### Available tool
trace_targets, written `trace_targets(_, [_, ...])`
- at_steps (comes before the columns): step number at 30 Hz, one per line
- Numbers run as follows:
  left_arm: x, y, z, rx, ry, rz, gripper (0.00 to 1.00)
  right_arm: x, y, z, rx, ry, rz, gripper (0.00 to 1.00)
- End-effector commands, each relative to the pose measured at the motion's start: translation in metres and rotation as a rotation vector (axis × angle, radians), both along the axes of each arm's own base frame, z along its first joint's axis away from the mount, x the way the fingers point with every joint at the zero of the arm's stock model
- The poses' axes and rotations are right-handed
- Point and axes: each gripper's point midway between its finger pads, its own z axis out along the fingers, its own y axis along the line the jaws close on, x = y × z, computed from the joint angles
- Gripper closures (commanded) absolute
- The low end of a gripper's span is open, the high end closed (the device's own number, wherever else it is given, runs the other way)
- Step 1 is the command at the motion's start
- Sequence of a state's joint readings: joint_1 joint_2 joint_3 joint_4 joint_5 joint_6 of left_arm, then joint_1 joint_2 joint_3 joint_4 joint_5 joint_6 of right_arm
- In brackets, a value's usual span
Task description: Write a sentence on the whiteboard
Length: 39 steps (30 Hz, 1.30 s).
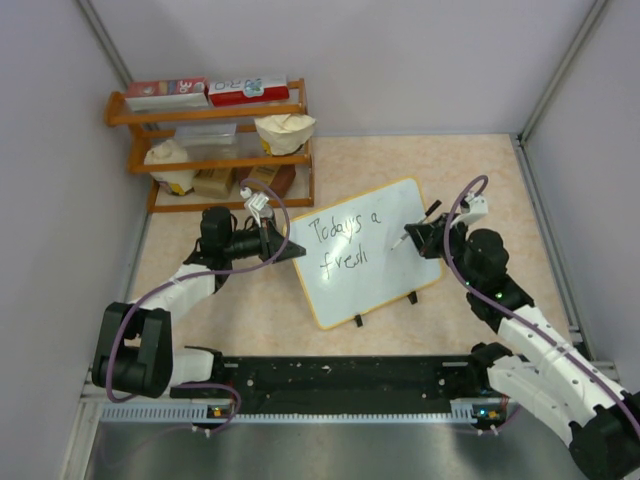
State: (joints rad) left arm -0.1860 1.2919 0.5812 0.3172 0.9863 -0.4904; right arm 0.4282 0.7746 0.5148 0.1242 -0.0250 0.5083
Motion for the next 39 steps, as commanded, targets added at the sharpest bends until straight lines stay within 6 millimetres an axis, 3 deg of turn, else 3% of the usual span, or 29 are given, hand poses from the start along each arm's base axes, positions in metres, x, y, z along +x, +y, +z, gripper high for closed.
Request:
trace_targets(1, [0.003,0.007,-0.026,0.109,-0.072,0.019,1.0,0.003,-0.003,0.008,-0.004,-0.039,-0.004,1.0])
trace_targets(10, [0.004,0.007,-0.026,0.109,-0.068,0.021,1.0,0.015,0.007,0.016,-0.021,-0.054,0.012,1.0])
trace_targets(19, [0.004,0.007,-0.028,0.111,-0.062,0.019,1.0,0.018,0.025,0.044,-0.049,-0.183,-0.015,1.0])
trace_targets(29, [0.004,0.007,-0.029,0.11,-0.06,0.016,1.0,0.028,0.021,0.031,-0.043,-0.201,-0.096,1.0])
trace_targets(39, [0.004,0.007,-0.028,0.11,-0.064,0.018,1.0,0.031,0.032,0.015,-0.058,-0.163,-0.078,1.0])
